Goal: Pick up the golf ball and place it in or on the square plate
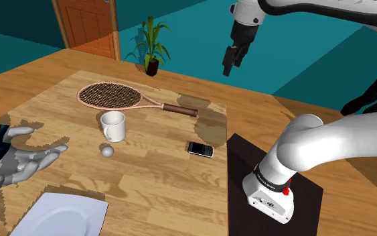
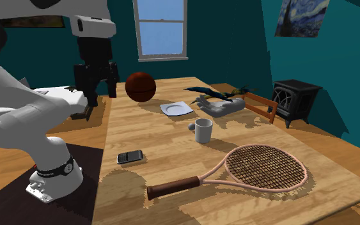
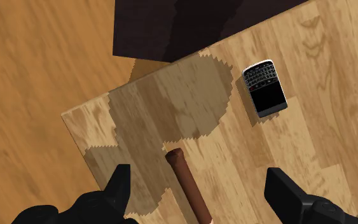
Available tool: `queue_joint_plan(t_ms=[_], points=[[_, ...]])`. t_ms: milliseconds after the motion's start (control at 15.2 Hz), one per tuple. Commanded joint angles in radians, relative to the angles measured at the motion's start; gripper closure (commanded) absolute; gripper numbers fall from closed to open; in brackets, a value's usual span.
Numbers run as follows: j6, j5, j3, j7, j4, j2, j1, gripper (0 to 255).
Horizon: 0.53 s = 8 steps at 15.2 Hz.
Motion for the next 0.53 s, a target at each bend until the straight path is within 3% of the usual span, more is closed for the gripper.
queue_joint_plan(t_ms=[0, 462], points=[[0.000, 0.000, 0.000, 0.000, 0.000, 0.000, 0.000, 0], [0.169, 0.076, 0.105, 0.118, -0.063, 0.098, 0.046, 0]])
